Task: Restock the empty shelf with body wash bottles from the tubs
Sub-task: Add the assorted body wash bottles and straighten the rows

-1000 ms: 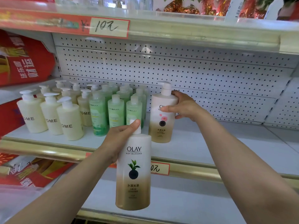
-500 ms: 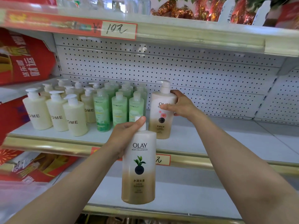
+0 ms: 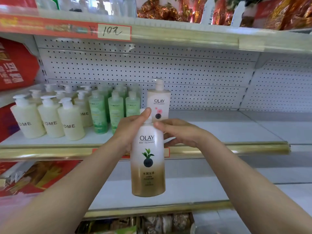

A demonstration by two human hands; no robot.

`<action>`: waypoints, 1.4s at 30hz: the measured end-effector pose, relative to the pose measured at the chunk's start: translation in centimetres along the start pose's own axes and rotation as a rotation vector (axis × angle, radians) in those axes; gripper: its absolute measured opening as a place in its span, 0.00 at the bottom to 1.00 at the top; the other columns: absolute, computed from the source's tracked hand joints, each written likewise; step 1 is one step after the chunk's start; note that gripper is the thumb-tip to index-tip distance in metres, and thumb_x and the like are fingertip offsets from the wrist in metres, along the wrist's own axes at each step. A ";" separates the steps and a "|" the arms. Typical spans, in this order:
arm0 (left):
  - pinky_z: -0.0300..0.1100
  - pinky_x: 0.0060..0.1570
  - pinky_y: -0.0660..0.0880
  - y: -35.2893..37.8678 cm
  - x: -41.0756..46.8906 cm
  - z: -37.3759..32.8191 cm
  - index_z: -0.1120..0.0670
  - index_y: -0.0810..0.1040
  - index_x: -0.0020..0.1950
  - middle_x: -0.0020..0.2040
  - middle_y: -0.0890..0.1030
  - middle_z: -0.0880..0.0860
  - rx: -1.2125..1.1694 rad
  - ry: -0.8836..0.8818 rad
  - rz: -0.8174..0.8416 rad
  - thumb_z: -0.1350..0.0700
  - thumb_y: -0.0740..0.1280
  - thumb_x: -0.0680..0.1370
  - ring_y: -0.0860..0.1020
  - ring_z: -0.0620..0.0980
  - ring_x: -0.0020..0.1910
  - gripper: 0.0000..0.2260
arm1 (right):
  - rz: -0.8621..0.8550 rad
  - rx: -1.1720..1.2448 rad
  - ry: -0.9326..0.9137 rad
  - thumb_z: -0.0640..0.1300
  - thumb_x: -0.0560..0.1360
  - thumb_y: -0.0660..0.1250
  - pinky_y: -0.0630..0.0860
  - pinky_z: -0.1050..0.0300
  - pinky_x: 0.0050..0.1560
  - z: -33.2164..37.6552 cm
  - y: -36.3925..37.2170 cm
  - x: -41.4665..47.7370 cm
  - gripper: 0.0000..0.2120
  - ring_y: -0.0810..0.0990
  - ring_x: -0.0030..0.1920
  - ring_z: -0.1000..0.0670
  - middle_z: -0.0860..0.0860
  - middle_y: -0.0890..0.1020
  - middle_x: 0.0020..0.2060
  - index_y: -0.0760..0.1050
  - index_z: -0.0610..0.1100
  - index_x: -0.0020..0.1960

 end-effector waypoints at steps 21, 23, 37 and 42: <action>0.46 0.61 0.73 4.5 3.9 -4.5 0.52 0.77 0.61 0.58 0.79 0.48 0.204 0.312 -0.154 0.40 0.72 0.73 0.77 0.48 0.58 0.23 | -0.216 0.028 -0.132 0.44 0.70 0.78 0.81 0.47 0.58 -1.1 -8.2 -1.8 0.20 0.85 0.54 0.49 0.50 0.86 0.53 0.79 0.46 0.60; 0.42 0.61 0.69 4.0 5.2 -4.9 0.51 0.74 0.65 0.62 0.76 0.48 0.247 0.345 -0.222 0.42 0.72 0.74 0.74 0.46 0.61 0.24 | -0.264 0.039 -0.142 0.44 0.70 0.78 0.81 0.49 0.55 -1.0 -10.5 -1.3 0.20 0.85 0.54 0.48 0.50 0.86 0.52 0.79 0.45 0.60; 0.17 0.34 0.65 6.3 9.6 -4.3 0.54 0.72 0.69 0.64 0.67 0.50 0.438 0.432 -0.330 0.53 0.72 0.77 0.72 0.38 0.50 0.23 | -0.367 0.098 -0.162 0.40 0.70 0.78 0.82 0.56 0.48 -2.0 -18.6 4.8 0.16 0.86 0.50 0.51 0.51 0.86 0.50 0.79 0.49 0.55; 0.16 0.35 0.67 6.3 10.1 -3.4 0.55 0.71 0.70 0.68 0.67 0.54 0.447 0.473 -0.357 0.56 0.72 0.76 0.69 0.51 0.64 0.23 | -0.325 0.089 -0.129 0.39 0.69 0.79 0.82 0.54 0.53 -3.9 -18.9 7.2 0.18 0.86 0.51 0.51 0.51 0.87 0.49 0.79 0.50 0.55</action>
Point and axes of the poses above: each hand's wrist, its own x-axis towards the middle knuckle, its own y-axis out of the palm, z = x × y, the point moved 5 cm from there along x, towards the middle knuckle
